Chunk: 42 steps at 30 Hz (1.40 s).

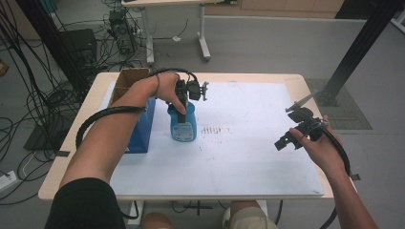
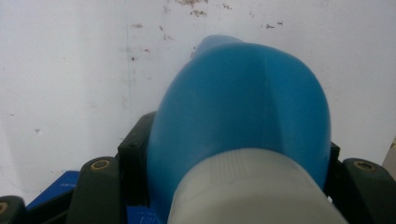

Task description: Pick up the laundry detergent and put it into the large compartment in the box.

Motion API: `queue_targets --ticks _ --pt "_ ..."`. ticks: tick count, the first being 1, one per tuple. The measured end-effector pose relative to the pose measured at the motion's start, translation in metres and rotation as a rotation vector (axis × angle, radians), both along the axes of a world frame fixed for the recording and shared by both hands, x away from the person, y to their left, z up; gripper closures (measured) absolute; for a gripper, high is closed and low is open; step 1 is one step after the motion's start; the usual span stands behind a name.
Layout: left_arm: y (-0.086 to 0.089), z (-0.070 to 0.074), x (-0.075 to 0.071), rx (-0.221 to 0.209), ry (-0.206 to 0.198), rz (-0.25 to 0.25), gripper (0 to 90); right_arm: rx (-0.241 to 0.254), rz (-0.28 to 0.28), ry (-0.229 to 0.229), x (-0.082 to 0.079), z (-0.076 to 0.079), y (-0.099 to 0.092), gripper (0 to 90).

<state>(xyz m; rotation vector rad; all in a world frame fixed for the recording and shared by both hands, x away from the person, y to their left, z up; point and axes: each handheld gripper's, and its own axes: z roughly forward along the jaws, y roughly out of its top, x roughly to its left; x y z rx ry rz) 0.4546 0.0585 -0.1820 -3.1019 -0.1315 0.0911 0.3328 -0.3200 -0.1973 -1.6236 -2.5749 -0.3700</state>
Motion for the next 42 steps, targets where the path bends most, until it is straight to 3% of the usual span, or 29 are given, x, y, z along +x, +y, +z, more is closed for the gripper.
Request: queue_targets --ticks 23,42 --pt "0.0003 0.0001 -0.0004 0.001 -0.002 0.008 37.2 -0.004 -0.035 -0.005 -0.0007 0.0015 0.0015 9.3" --pt "0.0001 0.0005 -0.0008 0.005 -0.002 0.011 37.4 0.002 -0.016 -0.005 -0.0003 -0.0019 0.0028 8.5"
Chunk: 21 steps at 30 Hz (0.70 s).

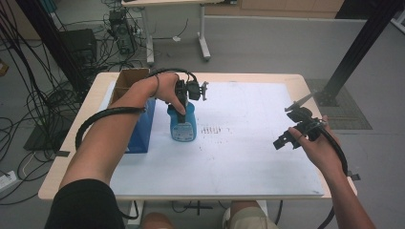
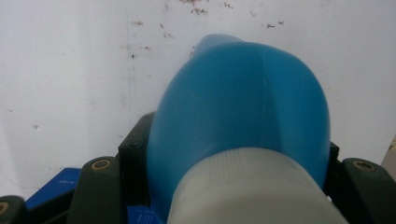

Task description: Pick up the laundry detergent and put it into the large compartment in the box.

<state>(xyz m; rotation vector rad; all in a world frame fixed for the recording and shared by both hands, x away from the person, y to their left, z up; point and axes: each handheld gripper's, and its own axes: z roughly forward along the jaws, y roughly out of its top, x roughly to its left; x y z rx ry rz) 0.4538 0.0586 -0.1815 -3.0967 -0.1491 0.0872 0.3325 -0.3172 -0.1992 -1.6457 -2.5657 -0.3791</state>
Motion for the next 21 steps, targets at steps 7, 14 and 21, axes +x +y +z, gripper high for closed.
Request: queue_targets --ticks 7,14,21 --pt "0.0 0.0 -0.001 0.002 -0.001 0.009 37.5 0.002 0.001 0.001 0.0 -0.001 0.001 8.5" --pt "-0.001 0.004 -0.001 0.01 0.008 0.026 37.6 0.002 0.01 0.0 0.001 -0.001 0.003 8.6" --pt "0.004 0.03 -0.004 -0.01 -0.024 0.072 37.6 0.001 0.017 0.002 0.002 0.0 0.006 8.6"
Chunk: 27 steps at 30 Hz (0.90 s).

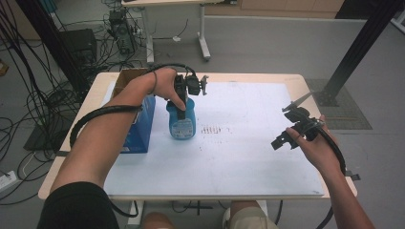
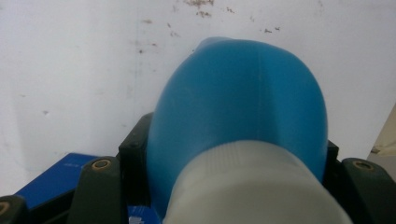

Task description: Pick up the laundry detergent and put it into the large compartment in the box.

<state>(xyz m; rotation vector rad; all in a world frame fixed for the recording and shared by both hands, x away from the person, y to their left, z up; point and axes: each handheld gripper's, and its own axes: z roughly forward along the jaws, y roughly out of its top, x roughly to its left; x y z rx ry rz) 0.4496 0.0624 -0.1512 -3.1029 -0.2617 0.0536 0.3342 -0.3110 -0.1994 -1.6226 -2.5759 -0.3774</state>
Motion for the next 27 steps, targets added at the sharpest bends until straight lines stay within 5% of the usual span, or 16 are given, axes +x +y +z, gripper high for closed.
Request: queue_targets --ticks 16,27 --pt "-0.001 0.1 -0.018 -0.012 -0.09 0.178 37.6 0.006 0.033 0.002 0.002 0.003 0.009 8.5" --pt "0.005 0.169 -0.032 -0.033 -0.196 0.44 37.8 0.024 0.044 -0.006 0.003 0.011 0.011 8.5"
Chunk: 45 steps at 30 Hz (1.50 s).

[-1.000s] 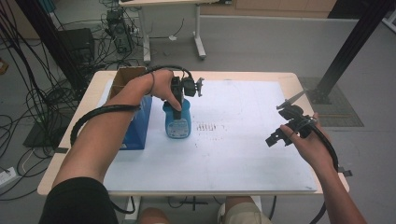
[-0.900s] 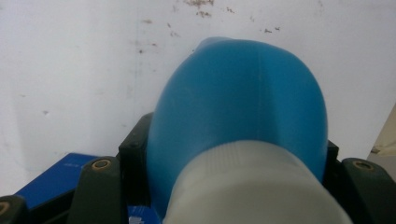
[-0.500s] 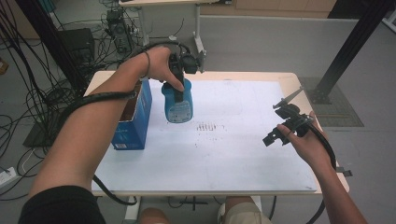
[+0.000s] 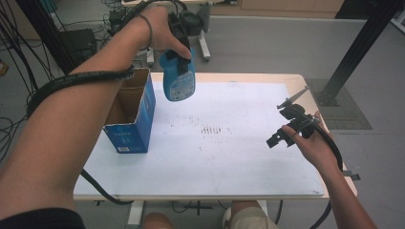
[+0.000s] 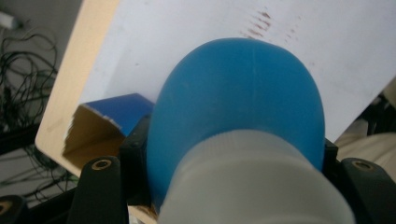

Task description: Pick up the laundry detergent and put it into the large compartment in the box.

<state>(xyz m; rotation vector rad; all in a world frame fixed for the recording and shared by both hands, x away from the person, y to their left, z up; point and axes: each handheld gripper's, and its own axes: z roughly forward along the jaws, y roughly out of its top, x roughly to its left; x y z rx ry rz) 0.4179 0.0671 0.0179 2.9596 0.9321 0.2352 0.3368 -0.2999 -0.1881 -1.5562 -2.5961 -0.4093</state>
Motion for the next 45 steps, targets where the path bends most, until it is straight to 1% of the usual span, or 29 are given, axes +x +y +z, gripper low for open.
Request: queue_targets --ticks 5,7,8,11,12,14,15,16,17,19,21,25,28,33,35,39,44,45 --pt "0.016 0.022 0.002 -0.053 -0.013 0.163 37.8 0.002 -0.006 -0.004 -0.001 0.005 -0.002 8.6" --pt "0.021 0.031 0.004 -0.053 -0.013 0.224 37.8 0.003 -0.008 -0.004 -0.001 0.007 -0.002 8.9" --pt "0.022 0.034 0.004 -0.05 -0.016 0.241 37.8 0.003 -0.01 -0.004 -0.001 0.008 -0.003 8.9" --pt "0.029 0.045 0.007 -0.042 -0.022 0.336 37.8 0.007 -0.014 -0.01 -0.002 0.011 -0.004 8.9" --pt "0.032 0.049 0.009 -0.035 -0.018 0.362 37.8 0.009 -0.016 -0.012 -0.002 0.012 -0.004 8.9" --pt "0.039 0.055 0.01 -0.037 -0.023 0.411 37.9 0.012 -0.017 -0.015 -0.002 0.013 -0.005 8.9" --pt "0.042 0.058 0.011 -0.036 -0.022 0.428 37.9 0.011 -0.018 -0.014 -0.002 0.013 -0.005 8.9" --pt "0.047 0.061 0.011 -0.04 -0.024 0.448 37.9 0.012 -0.018 -0.013 -0.002 0.013 -0.006 8.9" --pt "0.052 0.064 0.011 -0.046 -0.029 0.48 37.8 0.013 -0.017 -0.013 -0.002 0.013 -0.006 8.9" --pt "0.059 0.068 0.01 -0.056 -0.039 0.513 37.9 0.011 -0.015 -0.011 -0.001 0.014 -0.005 8.9" --pt "0.068 0.074 0.009 -0.066 -0.045 0.56 37.8 0.01 -0.013 -0.011 0.0 0.014 -0.005 8.9" --pt "0.078 0.083 0.008 -0.071 -0.057 0.623 37.9 0.011 -0.011 -0.012 0.0 0.015 -0.005 8.9" --pt "0.088 0.09 0.006 -0.084 -0.065 0.667 37.8 0.014 -0.01 -0.013 0.0 0.016 -0.004 9.0" --pt "0.103 0.094 0.001 -0.103 -0.079 0.742 37.8 0.015 -0.002 -0.016 -0.001 0.016 -0.004 9.1" --pt "0.11 0.094 0.0 -0.109 -0.078 0.768 37.8 0.015 -0.002 -0.016 -0.001 0.017 -0.005 9.1" --pt "0.12 0.089 -0.001 -0.105 -0.074 0.809 37.8 0.015 -0.002 -0.017 -0.001 0.018 -0.005 9.1" --pt "0.132 0.079 -0.001 -0.114 -0.061 0.847 37.8 0.015 -0.001 -0.019 -0.001 0.019 -0.005 9.1" --pt "0.133 0.078 -0.001 -0.115 -0.06 0.847 37.8 0.014 -0.001 -0.019 -0.001 0.018 -0.005 9.1"
